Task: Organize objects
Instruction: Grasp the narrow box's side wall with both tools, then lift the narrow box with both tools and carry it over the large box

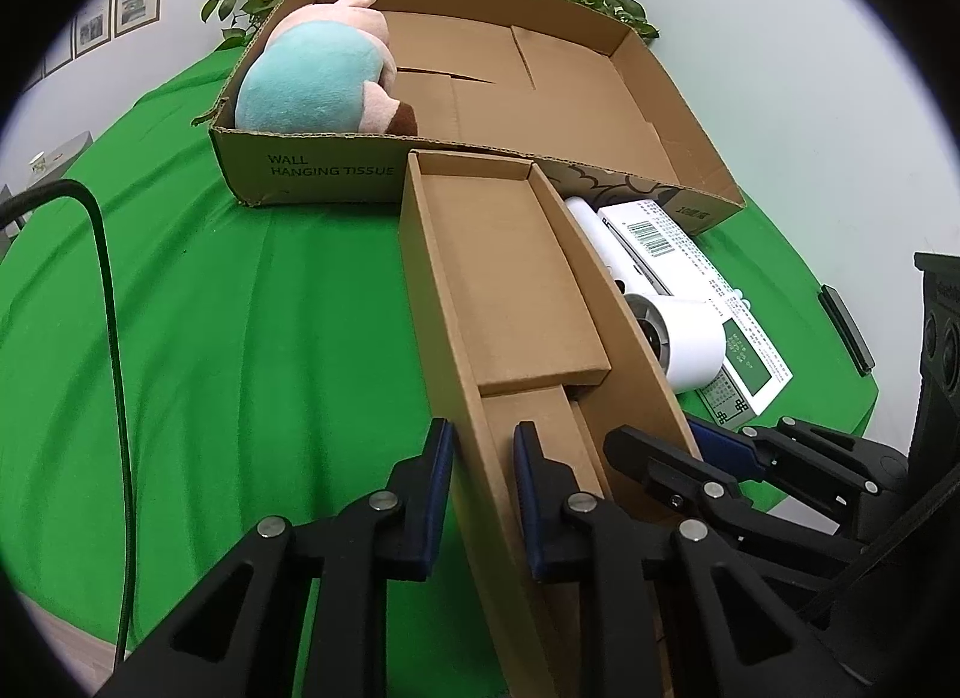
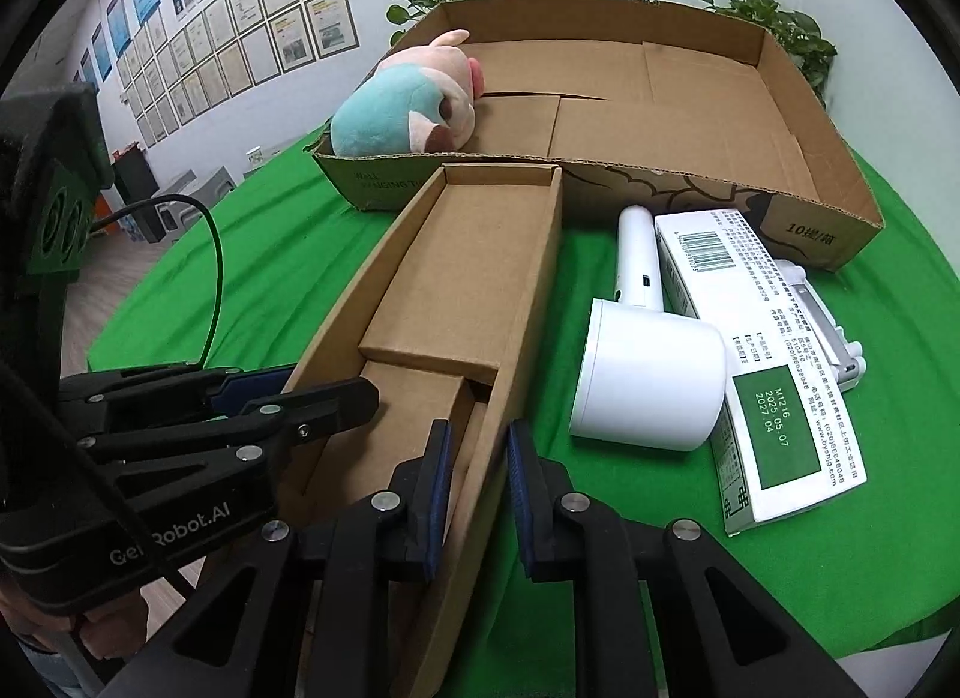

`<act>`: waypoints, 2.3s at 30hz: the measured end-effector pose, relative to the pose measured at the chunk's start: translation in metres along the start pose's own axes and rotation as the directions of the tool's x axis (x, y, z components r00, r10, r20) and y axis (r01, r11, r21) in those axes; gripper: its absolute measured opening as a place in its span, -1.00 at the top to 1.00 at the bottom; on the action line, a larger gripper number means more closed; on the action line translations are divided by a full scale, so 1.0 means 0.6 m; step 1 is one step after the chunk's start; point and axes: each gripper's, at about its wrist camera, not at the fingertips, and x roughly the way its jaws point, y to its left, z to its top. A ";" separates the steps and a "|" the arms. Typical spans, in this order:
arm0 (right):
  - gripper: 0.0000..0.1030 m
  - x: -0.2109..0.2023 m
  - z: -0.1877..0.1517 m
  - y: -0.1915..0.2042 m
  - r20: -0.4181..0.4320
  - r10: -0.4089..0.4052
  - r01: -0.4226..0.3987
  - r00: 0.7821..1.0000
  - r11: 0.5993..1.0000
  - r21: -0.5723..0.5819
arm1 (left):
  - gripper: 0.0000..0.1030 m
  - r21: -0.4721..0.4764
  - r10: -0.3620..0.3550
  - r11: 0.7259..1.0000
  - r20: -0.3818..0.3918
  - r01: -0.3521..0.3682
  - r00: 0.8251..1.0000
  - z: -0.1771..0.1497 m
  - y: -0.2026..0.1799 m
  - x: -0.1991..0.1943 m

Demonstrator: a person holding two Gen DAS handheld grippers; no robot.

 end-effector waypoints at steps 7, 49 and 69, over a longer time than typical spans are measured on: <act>0.68 -0.022 -0.001 0.005 0.053 0.017 -0.018 0.998 1.000 0.006 | 0.65 0.027 0.020 0.999 0.072 -0.022 0.997 0.003 -0.008 -0.031; 0.70 -0.065 0.368 -0.059 0.363 -0.034 0.044 0.931 0.999 -0.020 | 0.73 0.095 0.065 0.990 0.354 -0.105 0.933 0.342 -0.038 -0.042; 0.72 0.240 0.494 -0.181 0.195 0.027 -0.045 0.980 0.995 0.090 | 0.76 0.057 0.164 0.984 0.095 -0.170 0.982 0.381 0.031 0.155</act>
